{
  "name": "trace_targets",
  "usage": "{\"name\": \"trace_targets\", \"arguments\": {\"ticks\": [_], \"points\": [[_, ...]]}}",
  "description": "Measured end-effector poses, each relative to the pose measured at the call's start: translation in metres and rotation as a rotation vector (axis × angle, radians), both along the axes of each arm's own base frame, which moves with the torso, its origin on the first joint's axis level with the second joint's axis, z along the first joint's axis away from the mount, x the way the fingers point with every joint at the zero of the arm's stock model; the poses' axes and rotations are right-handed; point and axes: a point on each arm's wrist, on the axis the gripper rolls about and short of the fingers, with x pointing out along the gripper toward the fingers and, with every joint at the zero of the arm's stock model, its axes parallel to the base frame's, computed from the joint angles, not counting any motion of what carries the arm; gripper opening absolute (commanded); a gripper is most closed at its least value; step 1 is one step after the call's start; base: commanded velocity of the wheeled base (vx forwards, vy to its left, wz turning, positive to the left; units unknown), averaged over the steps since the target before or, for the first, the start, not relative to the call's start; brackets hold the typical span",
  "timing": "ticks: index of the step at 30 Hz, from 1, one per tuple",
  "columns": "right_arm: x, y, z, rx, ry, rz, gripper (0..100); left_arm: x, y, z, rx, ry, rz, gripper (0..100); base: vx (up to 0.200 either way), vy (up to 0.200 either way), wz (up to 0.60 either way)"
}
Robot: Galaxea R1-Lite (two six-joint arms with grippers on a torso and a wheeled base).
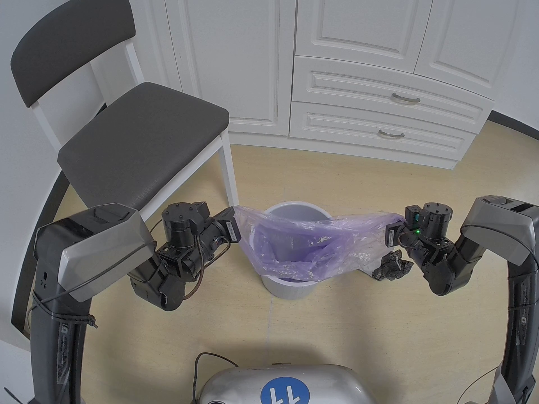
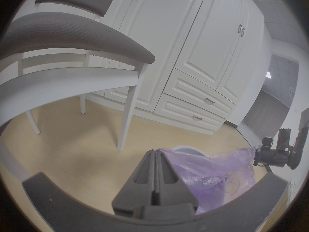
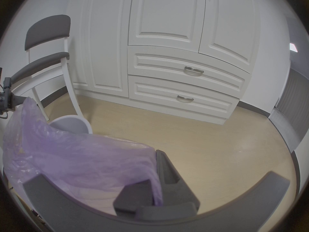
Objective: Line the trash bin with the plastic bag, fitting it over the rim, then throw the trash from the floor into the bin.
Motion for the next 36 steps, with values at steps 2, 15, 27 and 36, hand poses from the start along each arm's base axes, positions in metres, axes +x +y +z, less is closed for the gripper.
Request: {"name": "trace_targets", "arguments": {"ticks": [2,15,27,36], "points": [[0.002,-0.001,-0.001,0.002,-0.002,-0.006,0,0.001,-0.002,0.001,-0.014,-0.004,-0.003,0,0.0,0.0,0.0],[-0.025,-0.001,-0.014,-0.06,0.135,0.034,0,-0.019,0.008,-0.013,0.085,0.099,-0.058,0,0.0,0.0,0.0],[-0.07,0.001,-0.01,-0.218,0.291,0.146,0,-0.046,0.032,-0.003,0.194,0.189,-0.142,0,0.0,0.0,0.0],[-0.058,0.009,-0.021,-0.216,0.285,0.126,0,-0.028,0.019,-0.024,0.202,0.188,-0.073,0,0.0,0.0,0.0]]}}
